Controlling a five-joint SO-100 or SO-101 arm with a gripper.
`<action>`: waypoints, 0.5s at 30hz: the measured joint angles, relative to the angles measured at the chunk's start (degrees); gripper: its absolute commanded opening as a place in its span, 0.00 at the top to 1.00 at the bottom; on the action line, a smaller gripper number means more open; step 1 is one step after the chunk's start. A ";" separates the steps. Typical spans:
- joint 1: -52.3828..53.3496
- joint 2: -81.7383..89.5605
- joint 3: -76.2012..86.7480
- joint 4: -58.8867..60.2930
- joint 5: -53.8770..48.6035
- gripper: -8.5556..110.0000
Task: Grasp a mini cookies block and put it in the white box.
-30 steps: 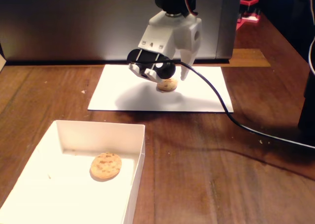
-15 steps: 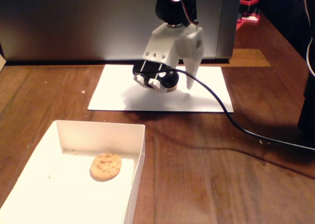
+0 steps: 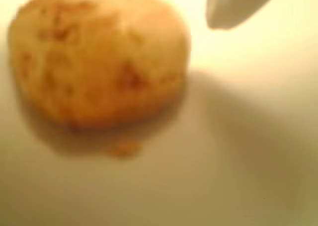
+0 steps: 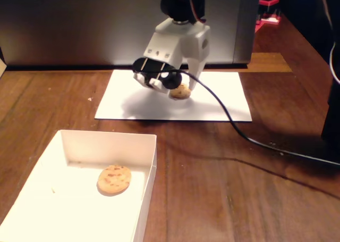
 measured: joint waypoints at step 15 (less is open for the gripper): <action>0.70 -1.05 -2.29 4.92 0.00 0.61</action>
